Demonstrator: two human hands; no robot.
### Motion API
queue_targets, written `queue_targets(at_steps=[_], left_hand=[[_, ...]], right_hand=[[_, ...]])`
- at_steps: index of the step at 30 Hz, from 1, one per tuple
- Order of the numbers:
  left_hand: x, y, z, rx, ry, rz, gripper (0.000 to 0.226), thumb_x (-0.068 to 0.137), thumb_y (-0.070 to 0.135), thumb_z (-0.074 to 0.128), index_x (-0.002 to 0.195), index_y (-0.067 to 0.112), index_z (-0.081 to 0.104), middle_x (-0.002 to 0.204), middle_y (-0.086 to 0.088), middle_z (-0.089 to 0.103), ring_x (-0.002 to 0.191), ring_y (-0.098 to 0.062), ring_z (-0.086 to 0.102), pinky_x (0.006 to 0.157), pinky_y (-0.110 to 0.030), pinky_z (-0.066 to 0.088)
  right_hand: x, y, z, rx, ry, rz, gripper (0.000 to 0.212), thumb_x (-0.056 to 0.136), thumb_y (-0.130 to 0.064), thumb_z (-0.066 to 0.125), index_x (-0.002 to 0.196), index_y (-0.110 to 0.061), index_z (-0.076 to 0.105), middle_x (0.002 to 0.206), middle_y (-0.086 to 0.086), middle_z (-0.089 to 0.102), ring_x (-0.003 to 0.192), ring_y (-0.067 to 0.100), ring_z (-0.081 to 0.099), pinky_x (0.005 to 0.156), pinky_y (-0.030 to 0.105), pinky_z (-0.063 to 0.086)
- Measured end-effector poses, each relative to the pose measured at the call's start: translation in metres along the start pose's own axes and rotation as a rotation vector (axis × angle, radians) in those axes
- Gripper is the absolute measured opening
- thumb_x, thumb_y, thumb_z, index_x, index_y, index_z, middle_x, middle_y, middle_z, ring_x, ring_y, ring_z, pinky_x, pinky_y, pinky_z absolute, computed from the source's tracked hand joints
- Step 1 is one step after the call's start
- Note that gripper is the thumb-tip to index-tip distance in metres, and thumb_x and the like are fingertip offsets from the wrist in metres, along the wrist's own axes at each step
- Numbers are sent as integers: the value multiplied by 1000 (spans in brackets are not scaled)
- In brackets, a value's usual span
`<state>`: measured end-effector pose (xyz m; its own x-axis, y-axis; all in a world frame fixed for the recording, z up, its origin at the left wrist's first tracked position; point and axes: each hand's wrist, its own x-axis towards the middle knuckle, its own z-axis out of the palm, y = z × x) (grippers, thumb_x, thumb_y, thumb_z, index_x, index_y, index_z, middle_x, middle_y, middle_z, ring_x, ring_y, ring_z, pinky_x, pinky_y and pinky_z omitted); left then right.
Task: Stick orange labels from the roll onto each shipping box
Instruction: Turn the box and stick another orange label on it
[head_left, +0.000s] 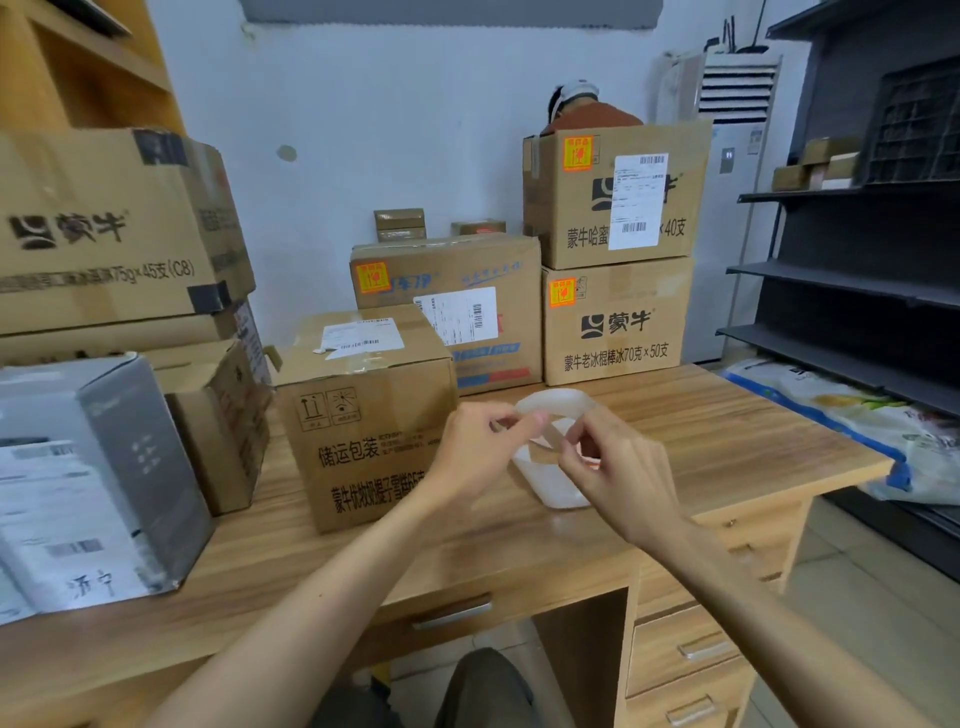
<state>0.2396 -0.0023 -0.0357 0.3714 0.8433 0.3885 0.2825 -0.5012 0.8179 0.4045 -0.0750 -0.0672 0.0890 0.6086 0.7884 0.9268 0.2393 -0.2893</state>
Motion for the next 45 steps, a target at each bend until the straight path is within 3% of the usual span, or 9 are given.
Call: queue_targets(at_steps=[3,9,12,16,21,26,29,40,45], left_hand=[[-10,3,-25,61,59,-10,19,90,39,73,79,25,78,61,20,64,51,3,50,53,-19,37],[-34,0,-82,120,182,-28,12,91,26,74,89,17,80,74,8,69,42,1,47,40,-11,32],[-48,-3,-111,134,207,-22,10,92,25,72,89,17,78,84,0,73,44,-1,50,42,-14,36],[-59,-13,-143,157,172,5,12,94,26,72,93,17,79,89,5,73,74,-8,60,60,-17,43],[-70,-24,-171,149,186,5,13,94,23,71,98,14,79,68,23,65,53,5,54,49,-12,40],[-73,-33,-188,188,204,1,13,94,30,71,95,20,81,65,19,64,49,1,47,52,-17,38],[-72,-38,-195,175,209,-1,13,94,32,71,93,23,80,67,20,65,50,0,47,54,-22,37],[-60,-41,-201,165,238,-37,11,95,32,69,94,24,78,63,23,63,45,2,51,50,-22,32],[-59,-44,-200,233,316,-31,14,92,33,72,95,23,81,77,16,69,63,-3,55,61,-23,41]], right_hand=[[8,-26,16,-40,34,-118,16,86,-25,65,78,-18,53,75,-7,54,53,15,52,40,29,32],[18,-68,35,65,-5,-294,24,92,-40,57,82,-18,56,79,-8,47,54,19,49,39,33,33],[26,-83,38,204,3,-195,30,91,-50,56,79,-23,58,76,-13,46,57,12,48,45,35,40],[39,-102,49,428,-68,14,24,88,-47,64,74,-28,60,74,-11,59,71,8,57,62,36,46],[52,-125,67,724,-274,183,14,85,-33,74,73,-28,70,74,-8,70,77,12,66,77,45,54],[58,-143,82,747,-298,178,15,84,-27,77,71,-24,69,70,-2,69,75,21,65,74,48,55],[62,-147,86,755,-294,190,13,82,-29,78,74,-23,70,73,-2,68,72,13,61,70,39,50],[74,-158,102,712,-309,170,10,86,-33,74,82,-24,71,72,-12,64,70,5,57,72,42,50],[73,-162,107,695,-268,198,15,86,-35,74,76,-25,69,70,-12,63,69,6,58,71,41,50]])
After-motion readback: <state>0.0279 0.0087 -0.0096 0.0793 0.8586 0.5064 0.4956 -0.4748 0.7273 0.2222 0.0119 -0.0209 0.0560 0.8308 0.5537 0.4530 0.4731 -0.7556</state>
